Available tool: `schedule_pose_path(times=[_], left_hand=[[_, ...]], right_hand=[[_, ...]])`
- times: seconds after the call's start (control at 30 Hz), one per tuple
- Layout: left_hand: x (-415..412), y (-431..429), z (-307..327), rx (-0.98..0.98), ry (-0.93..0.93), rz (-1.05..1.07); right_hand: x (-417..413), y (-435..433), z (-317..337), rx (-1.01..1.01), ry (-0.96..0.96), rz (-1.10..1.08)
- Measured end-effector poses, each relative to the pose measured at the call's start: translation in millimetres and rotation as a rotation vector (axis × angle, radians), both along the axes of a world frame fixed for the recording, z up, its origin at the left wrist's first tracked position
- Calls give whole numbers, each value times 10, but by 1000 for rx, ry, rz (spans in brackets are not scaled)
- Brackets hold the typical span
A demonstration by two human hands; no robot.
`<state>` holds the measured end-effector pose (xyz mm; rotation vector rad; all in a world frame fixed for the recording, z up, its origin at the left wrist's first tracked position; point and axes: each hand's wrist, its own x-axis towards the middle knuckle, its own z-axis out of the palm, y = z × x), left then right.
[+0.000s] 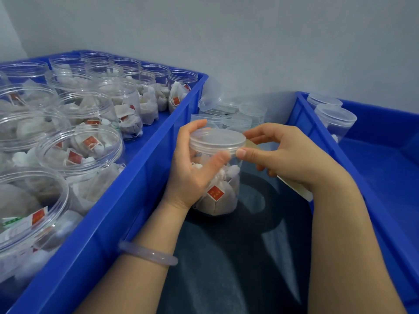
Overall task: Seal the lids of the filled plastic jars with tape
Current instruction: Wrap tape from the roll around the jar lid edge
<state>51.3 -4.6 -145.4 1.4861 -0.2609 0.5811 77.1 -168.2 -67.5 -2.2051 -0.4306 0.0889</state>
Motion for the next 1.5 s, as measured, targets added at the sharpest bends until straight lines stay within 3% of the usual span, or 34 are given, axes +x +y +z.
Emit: schedule_pose_path(times=[0.13,0.43,0.7,0.93,1.07,1.23,1.5], left_hand=[[18,-23,31,-4,66,74],[23,43,8,-161,95,-165],[-2,36,54,-168,163,-300],[-35,33,45,-158,249,-410],[-37,-2,67,-64,244,-316],[-11,-9,88,-103,172,48],[24,-71,36,51,148,157]], right_hand=[[-1,18,-7,-66,-30,-15],[-149,-150,137,-45,76,67],[-98,-199,69,13,87,49],[-49,-231,-6,110,268,180],[-2,-259,-80,123,250,137],[25,-107,-78,110,124,-4],[18,128,-24,10,-46,56]])
